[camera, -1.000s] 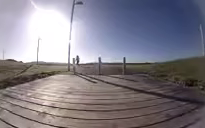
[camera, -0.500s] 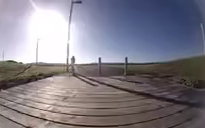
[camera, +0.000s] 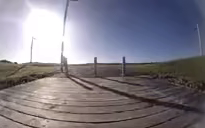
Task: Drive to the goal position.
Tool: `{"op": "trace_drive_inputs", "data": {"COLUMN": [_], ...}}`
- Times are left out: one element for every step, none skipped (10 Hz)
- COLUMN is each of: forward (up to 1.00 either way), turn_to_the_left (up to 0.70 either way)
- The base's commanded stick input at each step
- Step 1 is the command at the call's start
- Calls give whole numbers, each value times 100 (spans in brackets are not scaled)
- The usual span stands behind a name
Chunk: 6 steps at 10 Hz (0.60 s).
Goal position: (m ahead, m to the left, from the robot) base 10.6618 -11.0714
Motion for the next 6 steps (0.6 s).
{"op": "trace_drive_inputs", "data": {"forward": [70,70,70,70,70,70], "turn_to_the_left": [0,0,0,0,0,0]}}
